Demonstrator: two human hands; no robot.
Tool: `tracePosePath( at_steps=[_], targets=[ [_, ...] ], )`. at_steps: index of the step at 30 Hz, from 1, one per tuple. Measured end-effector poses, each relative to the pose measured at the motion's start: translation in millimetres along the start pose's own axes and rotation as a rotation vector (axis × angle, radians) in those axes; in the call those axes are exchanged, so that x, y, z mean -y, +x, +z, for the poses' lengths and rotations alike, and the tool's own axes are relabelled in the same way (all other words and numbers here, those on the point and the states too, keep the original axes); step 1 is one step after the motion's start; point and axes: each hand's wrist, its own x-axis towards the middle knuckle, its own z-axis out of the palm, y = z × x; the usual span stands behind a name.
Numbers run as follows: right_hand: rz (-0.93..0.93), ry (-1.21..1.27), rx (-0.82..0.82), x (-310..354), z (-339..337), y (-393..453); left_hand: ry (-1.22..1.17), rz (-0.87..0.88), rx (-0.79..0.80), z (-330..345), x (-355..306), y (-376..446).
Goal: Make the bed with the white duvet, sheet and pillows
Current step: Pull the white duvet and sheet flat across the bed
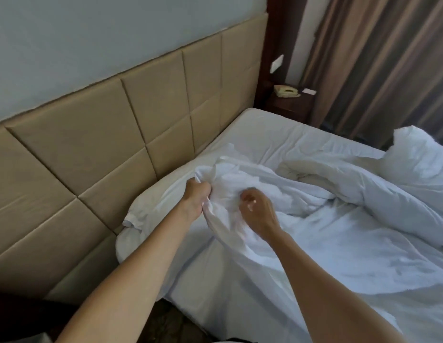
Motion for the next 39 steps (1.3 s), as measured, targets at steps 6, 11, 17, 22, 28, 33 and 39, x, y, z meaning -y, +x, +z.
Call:
tracePosePath(
  at_steps=[6, 11, 17, 22, 28, 33, 39],
  targets=[
    [-0.126, -0.466, 0.256, -16, -9, 80, -0.004, 0.137, 0.057, -37, 2, 6],
    [-0.061, -0.319, 0.377, -20, 0, 82, -0.008, 0.03, 0.065, -59, 1, 18],
    [-0.078, -0.352, 0.276, -8, 9, 74, 0.113, -0.278, 0.47, -99, 5, 28],
    [-0.102, -0.399, 0.225, 14, 16, 75, 1.004, -0.073, 0.548, -54, -2, 32],
    [-0.134, -0.342, 0.264, 24, 10, 79, 0.824, 0.106, 0.258, -47, 32, 51],
    [-0.233, -0.265, 0.316, 51, 27, 79, 0.733, 0.283, 0.196, -95, 23, 46],
    [-0.233, -0.284, 0.165, 119, 98, 89, 0.584, 0.275, 0.142, -175, 16, 35]
  ],
)
